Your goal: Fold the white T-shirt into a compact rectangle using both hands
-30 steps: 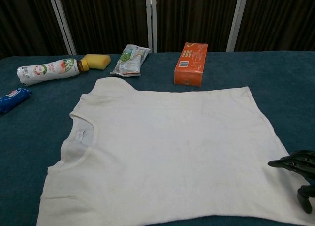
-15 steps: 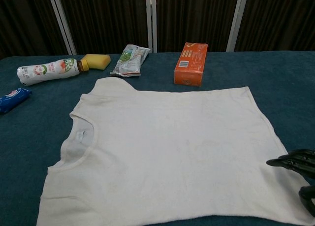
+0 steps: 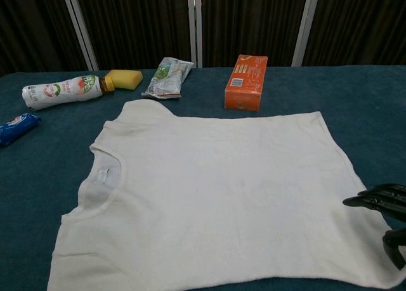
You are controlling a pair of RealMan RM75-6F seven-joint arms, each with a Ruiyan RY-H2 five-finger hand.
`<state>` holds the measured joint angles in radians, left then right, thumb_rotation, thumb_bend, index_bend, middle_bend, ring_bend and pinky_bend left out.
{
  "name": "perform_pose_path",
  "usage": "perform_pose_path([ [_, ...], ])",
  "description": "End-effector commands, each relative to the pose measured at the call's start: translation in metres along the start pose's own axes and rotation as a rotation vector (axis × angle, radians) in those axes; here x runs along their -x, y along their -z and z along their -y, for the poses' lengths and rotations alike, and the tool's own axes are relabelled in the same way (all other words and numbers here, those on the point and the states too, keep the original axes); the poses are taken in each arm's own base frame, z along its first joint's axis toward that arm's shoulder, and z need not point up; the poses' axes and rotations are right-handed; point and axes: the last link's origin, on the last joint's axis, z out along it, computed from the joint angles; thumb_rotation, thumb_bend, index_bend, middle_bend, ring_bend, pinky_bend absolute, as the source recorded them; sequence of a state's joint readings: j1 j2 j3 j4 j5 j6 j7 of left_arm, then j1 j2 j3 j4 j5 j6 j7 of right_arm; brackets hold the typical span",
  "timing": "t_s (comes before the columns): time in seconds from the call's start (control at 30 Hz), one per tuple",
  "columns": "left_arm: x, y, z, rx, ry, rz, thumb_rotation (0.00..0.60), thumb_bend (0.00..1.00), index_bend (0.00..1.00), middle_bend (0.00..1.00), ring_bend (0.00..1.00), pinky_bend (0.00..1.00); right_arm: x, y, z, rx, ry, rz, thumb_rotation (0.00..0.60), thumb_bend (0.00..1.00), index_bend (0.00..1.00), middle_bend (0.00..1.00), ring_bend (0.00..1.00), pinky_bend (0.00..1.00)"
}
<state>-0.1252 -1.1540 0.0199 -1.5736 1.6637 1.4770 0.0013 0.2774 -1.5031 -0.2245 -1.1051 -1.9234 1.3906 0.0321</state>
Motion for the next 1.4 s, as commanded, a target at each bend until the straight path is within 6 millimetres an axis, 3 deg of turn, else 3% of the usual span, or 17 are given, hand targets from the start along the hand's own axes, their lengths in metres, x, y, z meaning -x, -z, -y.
perform_pose_path([
  [0.03,0.022,0.006,-0.025,0.173,0.088,0.074,0.6,0.0,0.41,0.0,0.0,0.0,0.0,0.0,0.0,0.003,0.008,-0.006,0.6,0.45,0.7,0.06,0.0,0.0],
  [0.3,0.071,0.002,-0.057,0.458,0.015,0.141,0.6,0.02,0.46,0.0,0.0,0.0,-0.004,0.001,-0.002,0.014,0.007,-0.021,0.6,0.49,0.7,0.06,0.0,0.0],
  [0.43,0.095,0.002,-0.062,0.551,-0.024,0.184,0.6,0.08,0.46,0.0,0.0,0.0,-0.007,0.0,-0.004,0.019,0.007,-0.032,0.6,0.5,0.71,0.06,0.0,0.0],
  [0.67,0.117,-0.006,-0.066,0.65,-0.122,0.23,0.6,0.22,0.46,0.0,0.0,0.0,-0.009,-0.001,-0.006,0.022,0.008,-0.035,0.6,0.51,0.71,0.06,0.0,0.0],
  [1.4,0.135,-0.01,-0.068,0.676,-0.125,0.244,0.6,0.31,0.46,0.0,0.0,0.0,-0.009,-0.001,-0.007,0.023,0.013,-0.041,0.6,0.51,0.71,0.07,0.0,0.0],
])
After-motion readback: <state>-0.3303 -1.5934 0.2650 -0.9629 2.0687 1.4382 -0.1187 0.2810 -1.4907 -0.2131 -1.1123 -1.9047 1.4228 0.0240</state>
